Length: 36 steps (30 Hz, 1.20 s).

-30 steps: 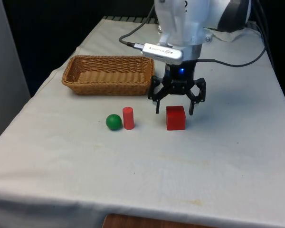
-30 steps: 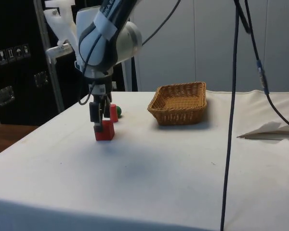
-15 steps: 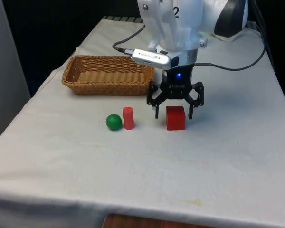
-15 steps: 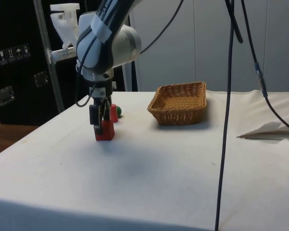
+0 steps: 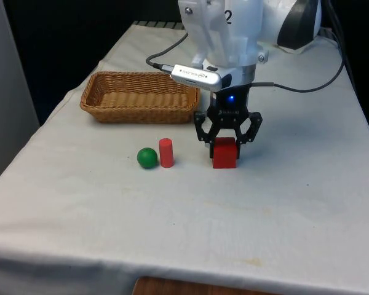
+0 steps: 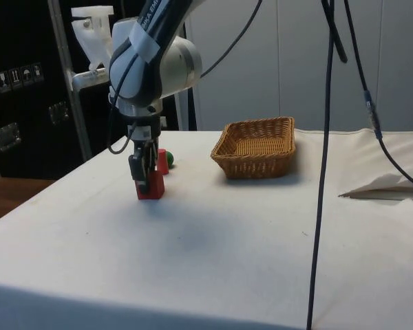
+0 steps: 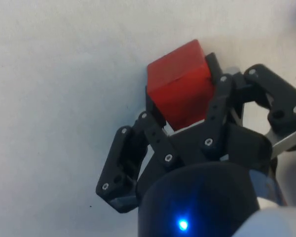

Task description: Pick up the object to the left of the cylinder and place it into the basket.

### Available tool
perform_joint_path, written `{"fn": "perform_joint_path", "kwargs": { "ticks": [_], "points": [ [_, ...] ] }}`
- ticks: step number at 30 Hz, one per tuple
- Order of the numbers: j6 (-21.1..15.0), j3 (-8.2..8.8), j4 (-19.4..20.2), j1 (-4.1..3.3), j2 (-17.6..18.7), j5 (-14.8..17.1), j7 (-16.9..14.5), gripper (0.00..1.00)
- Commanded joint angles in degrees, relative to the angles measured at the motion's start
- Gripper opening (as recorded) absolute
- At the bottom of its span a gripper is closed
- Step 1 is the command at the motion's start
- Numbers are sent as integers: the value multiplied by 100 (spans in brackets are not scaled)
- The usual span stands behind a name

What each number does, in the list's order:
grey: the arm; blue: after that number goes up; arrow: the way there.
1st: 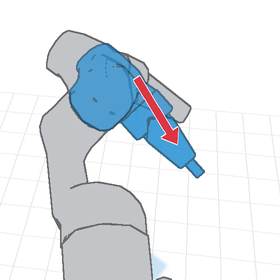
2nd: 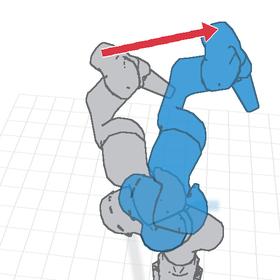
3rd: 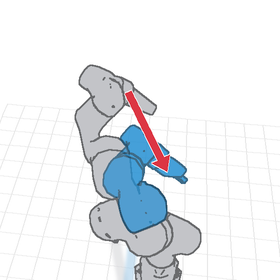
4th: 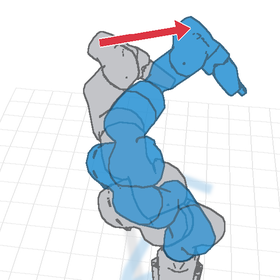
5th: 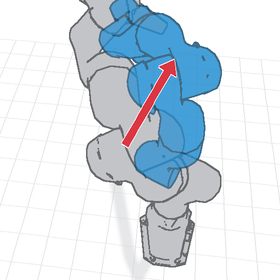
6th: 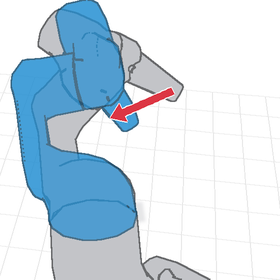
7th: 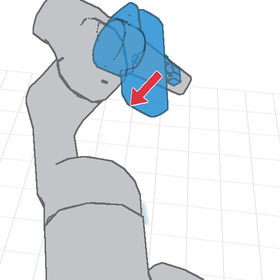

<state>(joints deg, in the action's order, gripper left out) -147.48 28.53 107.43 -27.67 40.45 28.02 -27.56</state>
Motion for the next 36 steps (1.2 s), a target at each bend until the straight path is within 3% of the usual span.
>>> {"fn": "perform_joint_path", "kwargs": {
  "ticks": [1,10,17,18,19,27,28,29,31,34,35,36],
  "points": [
    [-34,-17,0,6,6,23,-11,3],
    [-40,-11,17,6,-6,23,-11,1],
    [-40,103,275,-74,-269,-17,-69,1],
    [0,69,166,-40,-160,0,-46,1],
    [-46,115,327,-86,-321,-29,-92,1],
    [-6,252,676,-143,-751,-109,-223,1],
    [6,206,630,-109,-716,-57,-241,1],
    [0,264,705,-155,-791,-115,-235,1],
    [17,309,791,-172,-917,-138,-275,1],
    [23,355,900,-189,-1060,-172,-315,1],
    [17,304,854,-143,-1020,-115,-332,1],
    [23,384,974,-195,-1157,-201,-338,1]
  ]
}}
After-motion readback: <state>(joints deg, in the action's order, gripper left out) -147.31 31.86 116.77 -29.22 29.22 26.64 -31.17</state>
